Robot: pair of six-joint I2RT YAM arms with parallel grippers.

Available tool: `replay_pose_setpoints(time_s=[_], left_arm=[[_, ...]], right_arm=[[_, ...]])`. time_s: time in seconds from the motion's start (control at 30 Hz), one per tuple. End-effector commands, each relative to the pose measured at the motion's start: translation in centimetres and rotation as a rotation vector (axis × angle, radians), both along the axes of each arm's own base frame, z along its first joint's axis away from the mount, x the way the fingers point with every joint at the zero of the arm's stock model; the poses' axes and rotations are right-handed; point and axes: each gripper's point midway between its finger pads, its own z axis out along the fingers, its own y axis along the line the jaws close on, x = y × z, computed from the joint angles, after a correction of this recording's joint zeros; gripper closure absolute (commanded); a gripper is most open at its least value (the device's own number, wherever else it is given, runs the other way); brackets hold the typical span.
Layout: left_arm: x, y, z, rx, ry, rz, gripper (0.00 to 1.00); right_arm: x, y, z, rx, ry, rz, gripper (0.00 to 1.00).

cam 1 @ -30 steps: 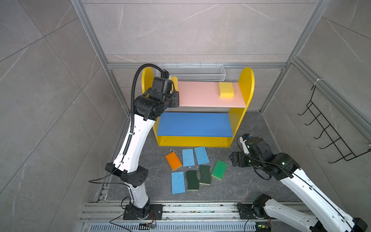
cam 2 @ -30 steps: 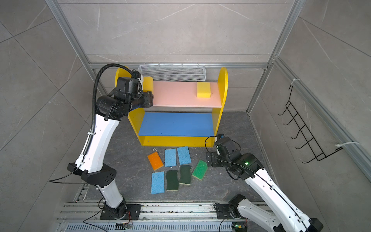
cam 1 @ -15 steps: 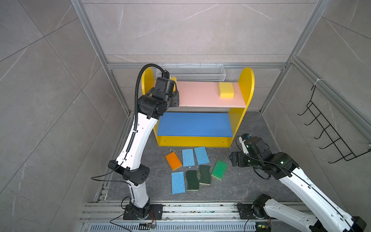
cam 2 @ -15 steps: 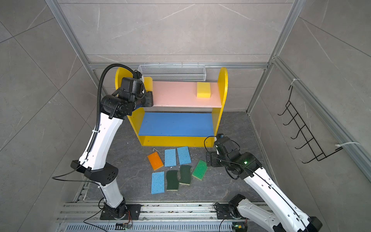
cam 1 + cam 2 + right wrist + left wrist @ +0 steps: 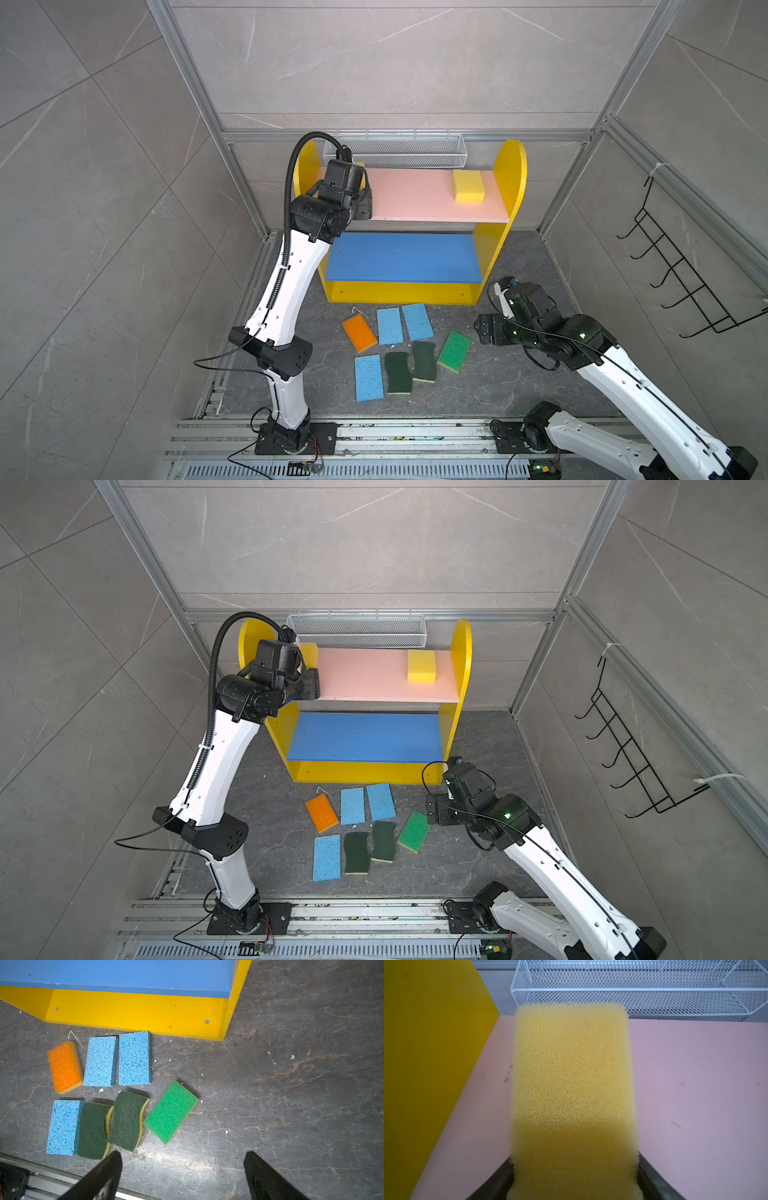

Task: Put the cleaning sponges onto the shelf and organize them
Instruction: 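Lower the yellow sponge onto the pink shelf and open the left gripper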

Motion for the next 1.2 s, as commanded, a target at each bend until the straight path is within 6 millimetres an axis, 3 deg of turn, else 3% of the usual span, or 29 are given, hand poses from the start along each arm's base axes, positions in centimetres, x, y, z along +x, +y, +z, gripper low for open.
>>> replay_pose_setpoints(time_s=[0.0,0.33,0.77,1.17], left_arm=[[0.5,0.0,-1.5,0.018,0.042,0.001,0.29],[0.5,0.4,-2.5,0.036,0.07,0.023,0.2],[-0.2,1.5,-3.1,0.071,0.096,0.059,0.2],[-0.2,1.2,-4.0,0.08,0.116,0.04,0.22]], right_arm=[[-0.2,0.0,-0.2,-0.001,0.013,0.0,0.06],[-0.1,0.1,-0.2,0.003,0.017,0.002,0.07],[-0.1,0.3,-0.1,0.015,0.022,0.003,0.07],[-0.3,0.2,0.1,0.021,0.022,-0.001,0.07]])
